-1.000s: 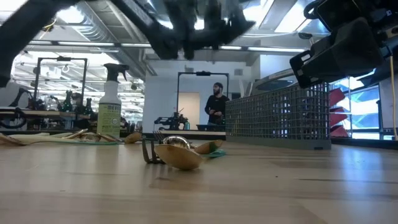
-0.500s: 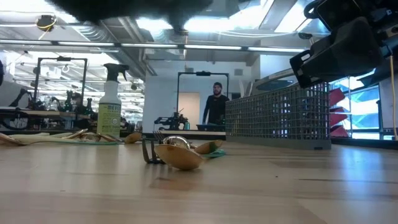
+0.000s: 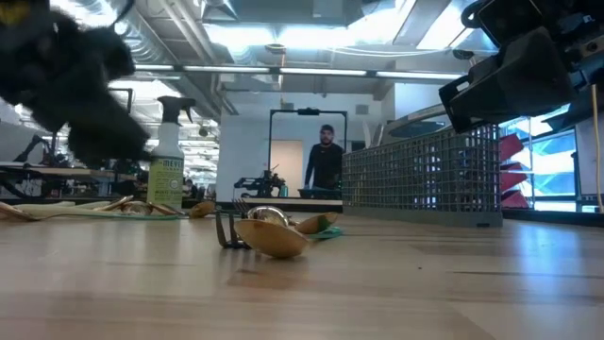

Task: Sort silverware
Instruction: Put the yellow table knife into the silverware basket

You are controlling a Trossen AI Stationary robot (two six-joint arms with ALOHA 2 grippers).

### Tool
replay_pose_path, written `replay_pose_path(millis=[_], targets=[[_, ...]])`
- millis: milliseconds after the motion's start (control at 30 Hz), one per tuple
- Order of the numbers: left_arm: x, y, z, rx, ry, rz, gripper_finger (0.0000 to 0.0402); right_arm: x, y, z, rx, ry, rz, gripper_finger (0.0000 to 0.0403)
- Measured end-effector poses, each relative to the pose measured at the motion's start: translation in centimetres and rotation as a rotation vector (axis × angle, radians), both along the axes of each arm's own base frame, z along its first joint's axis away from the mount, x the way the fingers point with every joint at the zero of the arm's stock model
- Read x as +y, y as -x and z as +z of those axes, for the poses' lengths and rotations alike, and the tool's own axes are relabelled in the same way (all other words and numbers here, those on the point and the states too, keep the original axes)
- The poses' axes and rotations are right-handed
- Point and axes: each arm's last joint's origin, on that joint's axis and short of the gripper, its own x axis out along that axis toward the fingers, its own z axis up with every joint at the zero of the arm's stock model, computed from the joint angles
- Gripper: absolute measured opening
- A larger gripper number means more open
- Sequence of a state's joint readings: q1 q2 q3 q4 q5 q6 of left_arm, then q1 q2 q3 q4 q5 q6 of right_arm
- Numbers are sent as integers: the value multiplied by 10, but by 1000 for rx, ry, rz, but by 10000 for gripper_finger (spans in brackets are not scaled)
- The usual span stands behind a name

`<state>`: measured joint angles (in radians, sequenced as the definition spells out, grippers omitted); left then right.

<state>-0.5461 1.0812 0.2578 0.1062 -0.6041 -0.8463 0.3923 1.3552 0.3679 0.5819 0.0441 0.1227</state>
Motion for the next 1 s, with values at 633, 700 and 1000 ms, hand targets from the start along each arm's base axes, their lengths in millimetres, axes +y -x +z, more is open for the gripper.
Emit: replay_pose_path(millis=[633, 700, 1000], targets=[[39, 27, 10, 597, -113, 162, 207, 0, 0, 0, -8, 20, 9, 0], [41, 27, 9, 620, -136, 170, 205, 0, 0, 0, -8, 20, 9, 0], [43, 26, 1, 728, -171, 129, 142, 0, 0, 0, -7, 21, 9, 0]])
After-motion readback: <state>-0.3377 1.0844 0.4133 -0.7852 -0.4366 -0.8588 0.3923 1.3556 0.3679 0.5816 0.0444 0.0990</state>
